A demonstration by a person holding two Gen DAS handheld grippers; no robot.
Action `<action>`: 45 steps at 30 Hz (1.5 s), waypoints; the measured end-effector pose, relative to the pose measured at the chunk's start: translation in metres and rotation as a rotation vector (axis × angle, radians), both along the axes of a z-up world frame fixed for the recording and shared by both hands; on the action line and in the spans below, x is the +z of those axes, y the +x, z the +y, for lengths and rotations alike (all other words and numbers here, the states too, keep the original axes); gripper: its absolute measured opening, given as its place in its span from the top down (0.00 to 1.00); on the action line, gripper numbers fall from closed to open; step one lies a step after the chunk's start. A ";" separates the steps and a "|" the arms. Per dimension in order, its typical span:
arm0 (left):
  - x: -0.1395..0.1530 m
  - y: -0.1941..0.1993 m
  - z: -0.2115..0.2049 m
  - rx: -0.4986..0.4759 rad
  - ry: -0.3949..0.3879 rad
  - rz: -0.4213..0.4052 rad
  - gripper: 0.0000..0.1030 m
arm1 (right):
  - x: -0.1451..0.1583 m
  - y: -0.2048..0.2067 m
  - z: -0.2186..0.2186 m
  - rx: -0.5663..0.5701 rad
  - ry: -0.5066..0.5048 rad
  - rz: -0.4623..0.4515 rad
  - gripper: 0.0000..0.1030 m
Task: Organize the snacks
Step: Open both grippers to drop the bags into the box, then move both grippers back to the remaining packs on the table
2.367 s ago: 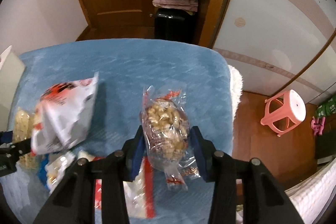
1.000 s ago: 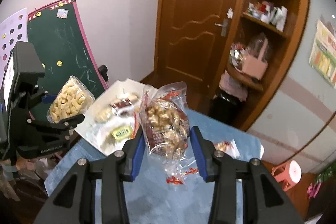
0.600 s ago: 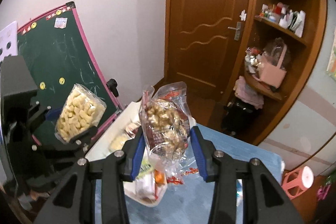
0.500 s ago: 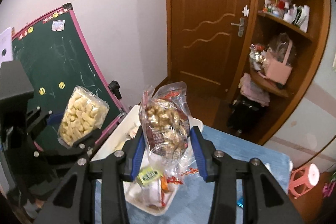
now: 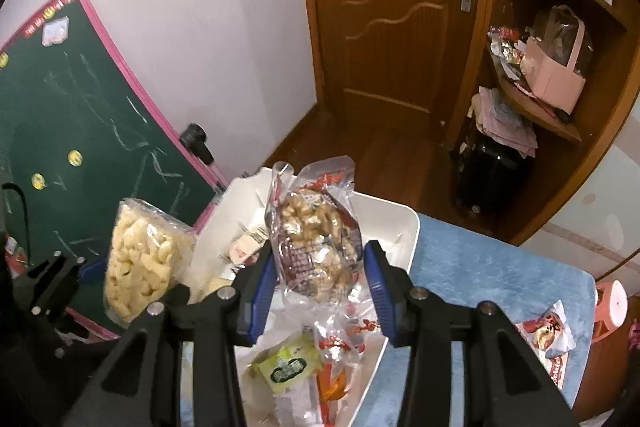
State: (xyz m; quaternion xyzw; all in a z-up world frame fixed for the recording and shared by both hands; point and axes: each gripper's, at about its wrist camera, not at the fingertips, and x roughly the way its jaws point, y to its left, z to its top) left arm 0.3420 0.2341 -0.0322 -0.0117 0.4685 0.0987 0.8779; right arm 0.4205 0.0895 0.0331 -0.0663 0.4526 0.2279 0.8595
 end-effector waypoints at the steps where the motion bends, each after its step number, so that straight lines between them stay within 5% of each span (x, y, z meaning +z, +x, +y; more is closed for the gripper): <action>1: -0.003 0.002 0.000 -0.003 -0.008 0.005 0.41 | -0.005 0.003 0.002 0.000 -0.005 0.016 0.57; 3: -0.008 0.006 0.001 -0.012 -0.034 0.016 0.41 | -0.011 0.006 0.005 0.000 -0.006 0.028 0.57; 7: -0.012 0.008 0.004 -0.020 -0.088 0.018 0.17 | -0.019 0.010 0.001 -0.007 0.008 0.052 0.57; 15: -0.001 -0.002 -0.004 -0.035 -0.101 -0.005 0.17 | -0.022 0.008 -0.019 -0.024 0.122 0.138 0.56; 31: 0.050 -0.057 -0.027 -0.036 -0.112 -0.059 0.17 | 0.038 -0.062 -0.065 0.000 0.119 0.016 0.56; 45: 0.077 -0.113 -0.123 -0.201 -0.116 -0.054 0.17 | 0.075 -0.142 -0.199 -0.072 0.130 -0.058 0.56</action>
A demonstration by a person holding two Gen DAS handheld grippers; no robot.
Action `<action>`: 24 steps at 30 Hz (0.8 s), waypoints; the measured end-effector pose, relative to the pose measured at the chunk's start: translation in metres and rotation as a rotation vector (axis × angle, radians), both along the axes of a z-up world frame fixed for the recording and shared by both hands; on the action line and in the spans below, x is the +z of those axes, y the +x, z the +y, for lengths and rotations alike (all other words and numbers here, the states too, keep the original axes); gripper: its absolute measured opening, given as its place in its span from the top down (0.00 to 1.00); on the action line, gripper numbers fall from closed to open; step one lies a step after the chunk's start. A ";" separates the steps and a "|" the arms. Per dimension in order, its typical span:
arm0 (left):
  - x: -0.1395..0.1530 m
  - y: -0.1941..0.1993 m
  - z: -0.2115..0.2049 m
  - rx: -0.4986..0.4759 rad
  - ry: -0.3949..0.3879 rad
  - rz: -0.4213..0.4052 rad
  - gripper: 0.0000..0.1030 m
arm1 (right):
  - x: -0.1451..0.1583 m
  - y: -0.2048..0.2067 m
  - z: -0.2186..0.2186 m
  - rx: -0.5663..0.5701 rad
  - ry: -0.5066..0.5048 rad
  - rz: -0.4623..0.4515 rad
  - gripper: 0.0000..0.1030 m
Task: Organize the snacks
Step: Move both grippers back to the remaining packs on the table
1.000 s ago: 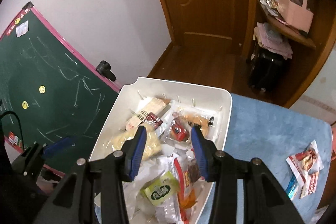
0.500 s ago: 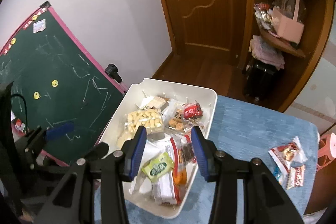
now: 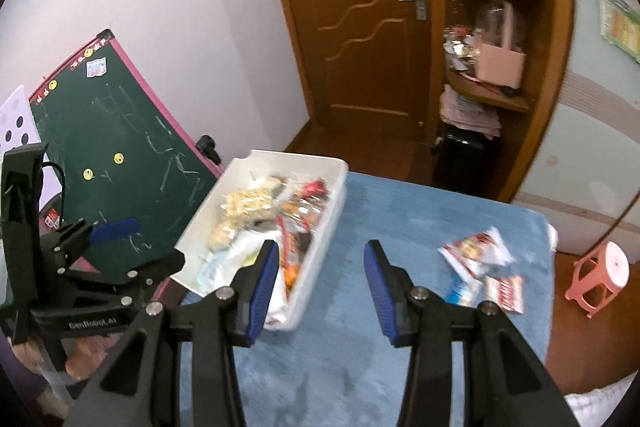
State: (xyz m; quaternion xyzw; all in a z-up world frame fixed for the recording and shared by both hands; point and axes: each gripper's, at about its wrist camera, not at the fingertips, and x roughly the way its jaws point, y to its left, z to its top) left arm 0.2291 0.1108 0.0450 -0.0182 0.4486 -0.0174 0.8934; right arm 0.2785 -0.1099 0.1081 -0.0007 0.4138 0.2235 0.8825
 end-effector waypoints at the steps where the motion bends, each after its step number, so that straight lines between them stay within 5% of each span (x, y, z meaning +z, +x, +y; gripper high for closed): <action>1: 0.000 0.000 -0.014 -0.025 0.007 0.004 0.17 | 0.000 -0.004 -0.012 -0.012 -0.006 -0.004 0.56; 10: -0.009 0.039 -0.130 -0.195 0.061 0.036 0.17 | -0.021 -0.005 -0.127 -0.170 -0.048 -0.012 0.56; 24: -0.096 0.166 -0.282 -0.402 0.228 0.162 0.17 | -0.147 0.067 -0.231 -0.291 0.038 0.201 0.56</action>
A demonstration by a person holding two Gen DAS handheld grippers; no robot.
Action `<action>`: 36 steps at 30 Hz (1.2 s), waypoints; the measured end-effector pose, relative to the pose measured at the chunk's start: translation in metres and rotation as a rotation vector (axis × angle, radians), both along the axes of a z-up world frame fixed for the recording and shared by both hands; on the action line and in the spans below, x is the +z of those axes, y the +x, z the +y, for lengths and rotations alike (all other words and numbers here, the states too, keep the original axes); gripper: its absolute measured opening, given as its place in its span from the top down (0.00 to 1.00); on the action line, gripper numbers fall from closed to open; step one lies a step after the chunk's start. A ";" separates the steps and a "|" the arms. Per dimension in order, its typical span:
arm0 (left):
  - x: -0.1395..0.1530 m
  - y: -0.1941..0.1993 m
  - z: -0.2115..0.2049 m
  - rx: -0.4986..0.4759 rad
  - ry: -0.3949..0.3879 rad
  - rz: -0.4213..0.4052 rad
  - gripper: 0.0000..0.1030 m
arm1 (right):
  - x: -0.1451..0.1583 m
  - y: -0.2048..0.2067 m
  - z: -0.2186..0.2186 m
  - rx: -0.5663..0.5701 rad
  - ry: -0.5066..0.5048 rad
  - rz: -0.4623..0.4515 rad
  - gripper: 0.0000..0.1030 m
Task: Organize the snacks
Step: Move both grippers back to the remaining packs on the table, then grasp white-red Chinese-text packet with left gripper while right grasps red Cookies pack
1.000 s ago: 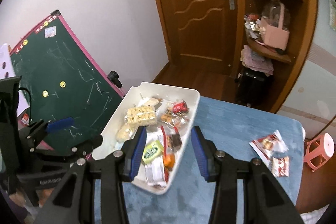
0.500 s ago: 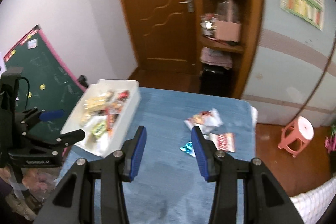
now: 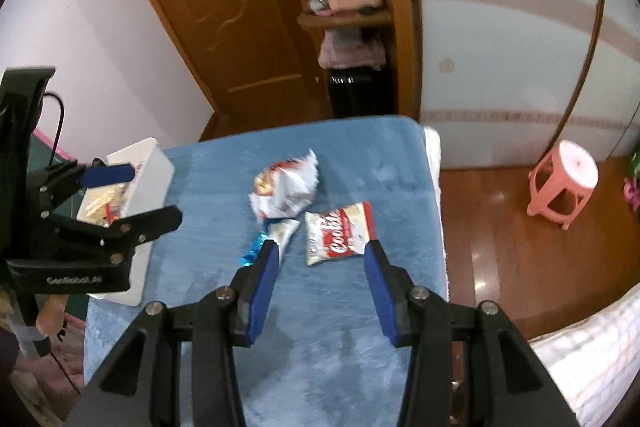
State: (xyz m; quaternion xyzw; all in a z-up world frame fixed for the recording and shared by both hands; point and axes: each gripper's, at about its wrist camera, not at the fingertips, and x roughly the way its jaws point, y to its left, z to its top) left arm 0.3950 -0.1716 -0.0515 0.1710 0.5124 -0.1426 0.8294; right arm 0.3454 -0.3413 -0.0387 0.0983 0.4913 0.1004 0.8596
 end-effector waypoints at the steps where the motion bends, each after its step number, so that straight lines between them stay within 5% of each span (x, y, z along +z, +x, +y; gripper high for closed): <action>1: -0.008 0.008 -0.007 -0.001 0.017 0.003 0.17 | -0.008 0.004 -0.004 -0.001 0.008 0.011 0.56; 22: -0.110 0.095 -0.036 0.016 0.078 0.139 0.17 | -0.131 0.070 0.002 0.006 0.107 0.161 0.55; 31: -0.140 0.113 -0.023 0.082 0.020 0.191 0.17 | -0.130 0.061 0.032 0.067 0.034 0.090 0.20; 36: -0.147 0.115 -0.026 0.081 -0.009 0.201 0.17 | -0.133 0.058 0.057 0.111 -0.129 0.060 0.14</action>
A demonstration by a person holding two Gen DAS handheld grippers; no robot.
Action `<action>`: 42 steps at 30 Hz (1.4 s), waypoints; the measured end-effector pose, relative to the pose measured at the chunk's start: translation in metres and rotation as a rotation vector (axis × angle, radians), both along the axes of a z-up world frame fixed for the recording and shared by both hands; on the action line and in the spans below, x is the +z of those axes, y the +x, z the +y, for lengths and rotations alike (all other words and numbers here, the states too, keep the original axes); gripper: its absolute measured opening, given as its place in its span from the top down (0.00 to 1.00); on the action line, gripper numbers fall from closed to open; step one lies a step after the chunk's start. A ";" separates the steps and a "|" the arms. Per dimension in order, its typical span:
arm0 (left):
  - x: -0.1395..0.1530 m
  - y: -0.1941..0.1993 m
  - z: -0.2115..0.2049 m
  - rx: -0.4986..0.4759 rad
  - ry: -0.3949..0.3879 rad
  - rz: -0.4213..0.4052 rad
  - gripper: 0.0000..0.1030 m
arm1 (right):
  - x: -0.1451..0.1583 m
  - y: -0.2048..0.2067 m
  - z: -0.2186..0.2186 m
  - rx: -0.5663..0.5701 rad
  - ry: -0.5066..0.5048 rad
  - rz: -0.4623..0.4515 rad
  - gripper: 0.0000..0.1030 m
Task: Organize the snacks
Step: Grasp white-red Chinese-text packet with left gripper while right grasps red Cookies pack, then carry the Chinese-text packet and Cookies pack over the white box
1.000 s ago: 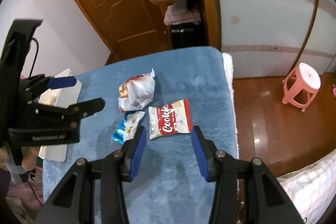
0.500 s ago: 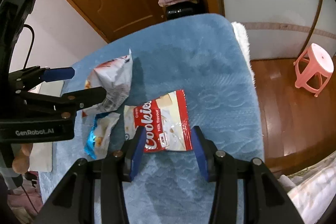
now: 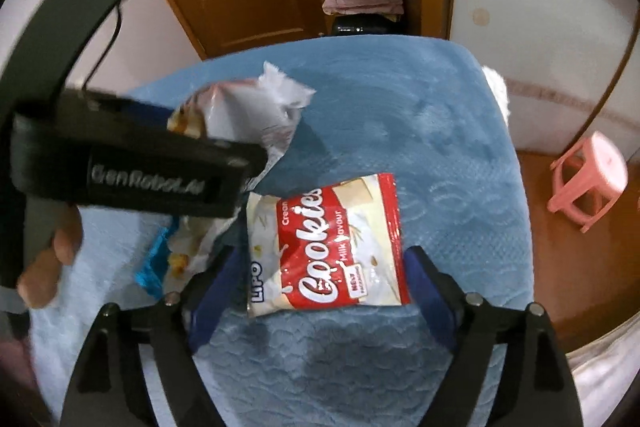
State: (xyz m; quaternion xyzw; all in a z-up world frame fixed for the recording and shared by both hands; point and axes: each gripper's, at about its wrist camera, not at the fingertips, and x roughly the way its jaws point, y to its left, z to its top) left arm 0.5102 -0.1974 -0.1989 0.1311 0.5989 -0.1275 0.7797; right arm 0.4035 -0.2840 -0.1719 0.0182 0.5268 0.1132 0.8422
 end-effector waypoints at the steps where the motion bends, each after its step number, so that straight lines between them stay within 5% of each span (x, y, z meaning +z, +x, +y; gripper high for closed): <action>1: -0.001 0.000 -0.001 -0.003 -0.001 0.001 0.17 | -0.001 -0.003 0.003 0.015 -0.035 -0.008 0.13; 6: -0.006 0.001 -0.003 -0.008 -0.007 -0.003 0.17 | -0.002 -0.007 0.005 0.049 -0.079 -0.040 0.13; 8: -0.009 0.005 -0.004 -0.007 -0.024 -0.008 0.22 | -0.001 -0.008 0.002 0.035 -0.073 -0.049 0.20; 9: -0.009 0.005 -0.003 -0.008 -0.046 -0.008 0.34 | 0.000 -0.008 -0.001 0.029 -0.080 -0.052 0.28; 13: -0.005 0.000 -0.002 0.039 -0.064 -0.030 0.40 | 0.006 -0.014 -0.015 0.012 -0.040 -0.044 0.47; 21: 0.036 -0.041 0.014 0.093 -0.076 -0.092 0.42 | 0.027 -0.035 -0.022 -0.006 0.042 -0.051 0.48; 30: 0.112 -0.141 0.048 0.046 -0.129 -0.145 0.41 | 0.096 -0.100 -0.005 0.018 0.120 -0.142 0.48; 42: 0.181 -0.262 0.185 0.188 -0.204 -0.162 0.41 | 0.213 -0.171 0.067 0.170 0.114 -0.306 0.48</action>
